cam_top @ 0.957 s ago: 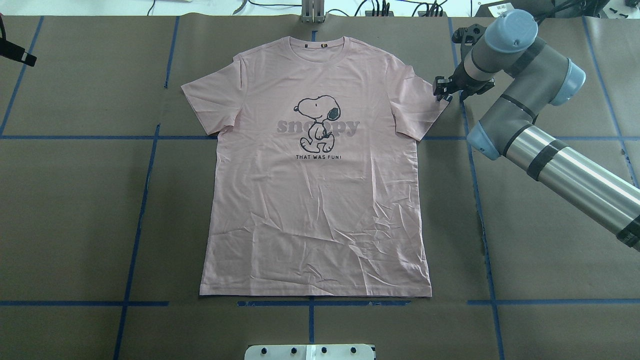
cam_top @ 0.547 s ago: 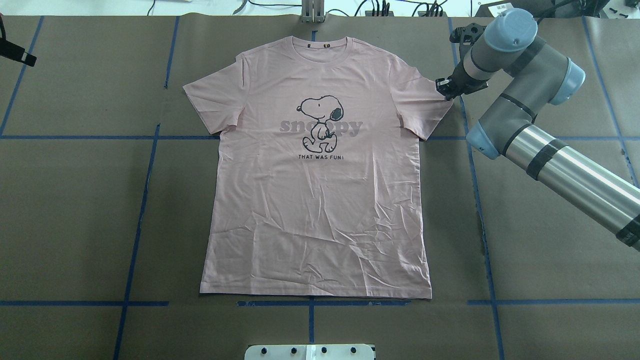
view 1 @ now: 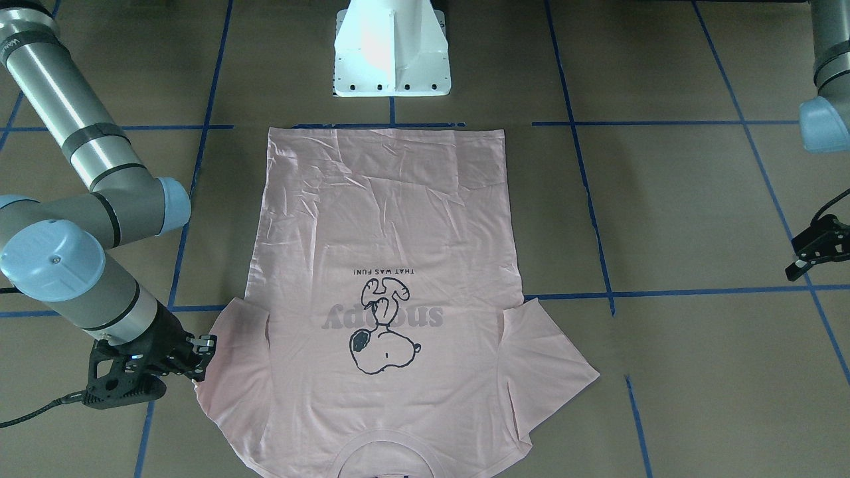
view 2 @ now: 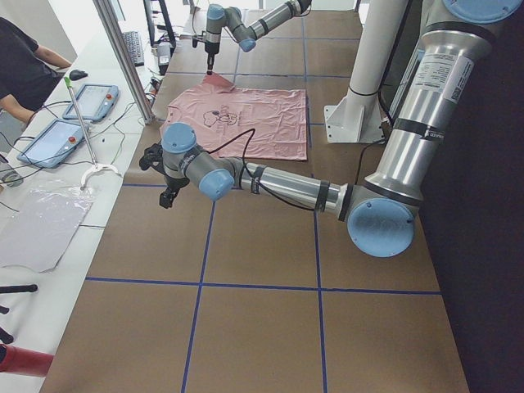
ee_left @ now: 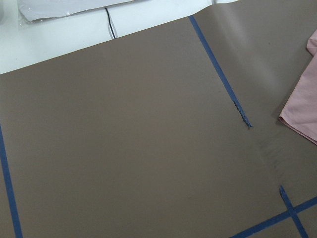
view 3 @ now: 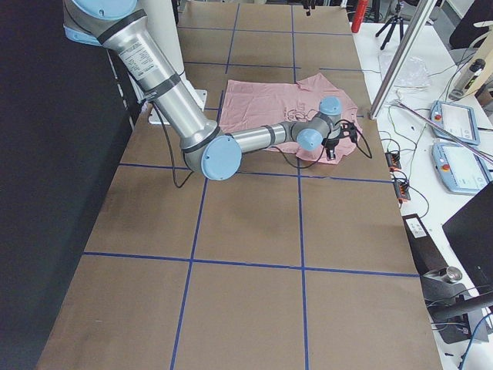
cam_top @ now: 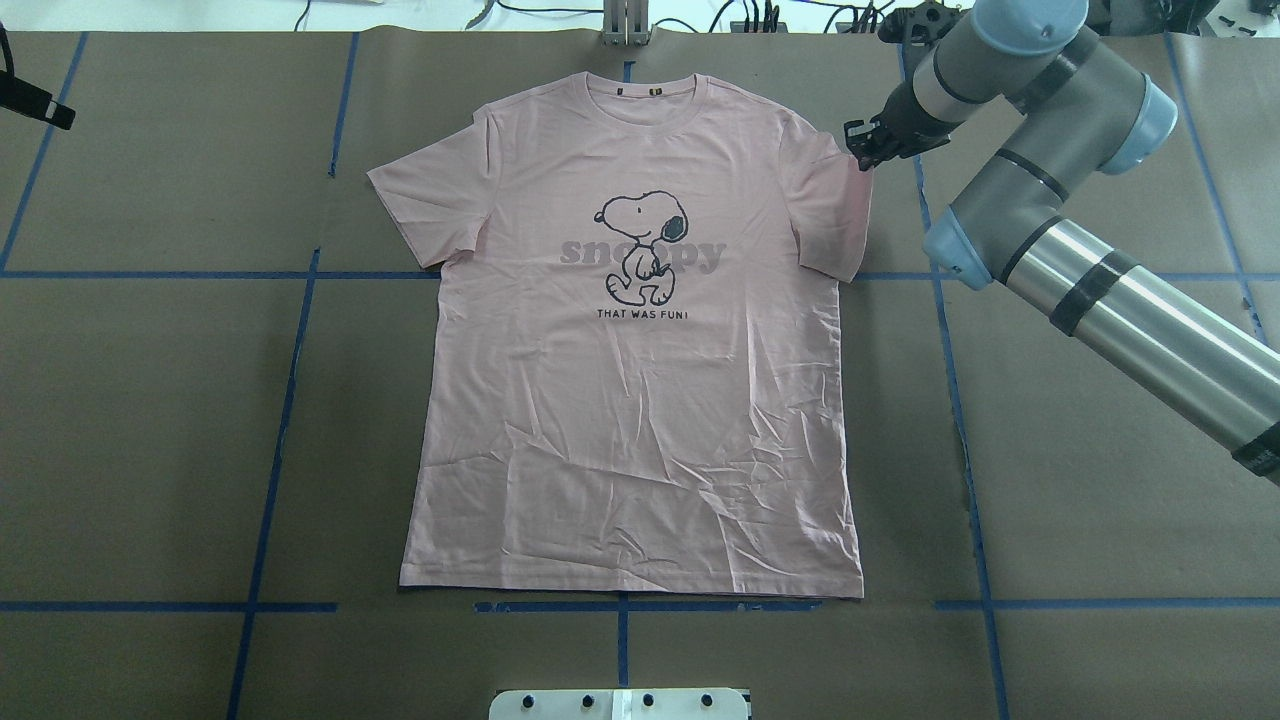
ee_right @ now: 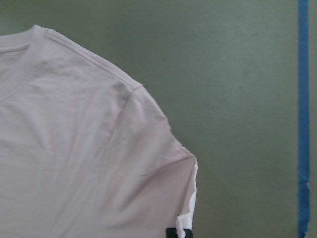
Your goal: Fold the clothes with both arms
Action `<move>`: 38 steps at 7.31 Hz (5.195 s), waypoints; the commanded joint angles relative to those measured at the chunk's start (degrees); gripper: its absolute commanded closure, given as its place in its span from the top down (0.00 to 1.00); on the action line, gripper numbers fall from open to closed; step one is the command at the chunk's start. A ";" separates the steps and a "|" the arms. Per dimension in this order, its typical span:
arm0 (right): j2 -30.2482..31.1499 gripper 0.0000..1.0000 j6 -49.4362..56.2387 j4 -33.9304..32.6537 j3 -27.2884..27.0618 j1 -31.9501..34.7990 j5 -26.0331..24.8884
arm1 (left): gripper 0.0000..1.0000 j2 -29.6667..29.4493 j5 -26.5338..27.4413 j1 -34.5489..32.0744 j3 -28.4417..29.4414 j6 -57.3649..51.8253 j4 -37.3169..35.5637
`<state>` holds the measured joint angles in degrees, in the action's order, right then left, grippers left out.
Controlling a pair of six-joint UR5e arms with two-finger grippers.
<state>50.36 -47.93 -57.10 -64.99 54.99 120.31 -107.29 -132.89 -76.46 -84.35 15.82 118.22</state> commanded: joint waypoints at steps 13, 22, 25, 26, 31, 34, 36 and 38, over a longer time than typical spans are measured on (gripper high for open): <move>-7.86 1.00 -6.30 -32.37 -17.96 -4.47 -0.54 | 1.00 -8.18 16.65 16.48 0.59 33.43 0.08; 4.40 1.00 -4.54 -30.44 -27.74 -0.06 3.61 | 0.95 -22.69 34.28 28.21 27.75 42.80 16.51; 4.40 1.00 -4.89 -30.44 -27.91 0.29 3.87 | 0.58 -22.61 34.28 28.21 28.36 42.63 16.51; 4.40 1.00 -4.98 -30.44 -27.91 0.29 3.96 | 0.34 -22.61 34.28 28.21 28.37 42.54 16.51; 4.48 1.00 -4.98 -30.44 -27.91 0.47 4.05 | 0.00 -23.05 33.75 27.42 27.49 41.04 16.16; 5.27 1.00 -4.98 -30.36 -27.91 0.47 3.96 | 0.00 -24.18 31.31 27.16 21.37 41.66 8.40; 5.36 1.00 -5.07 -30.36 -28.00 0.47 4.05 | 0.00 -32.58 31.20 28.12 23.94 50.84 4.56; 5.62 1.00 -5.16 -30.36 -28.09 0.47 3.96 | 0.00 -40.77 31.72 32.68 32.37 61.30 5.00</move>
<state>55.81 -53.04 -87.45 -93.00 55.46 124.30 -143.18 -101.49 -46.13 -56.67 71.04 123.18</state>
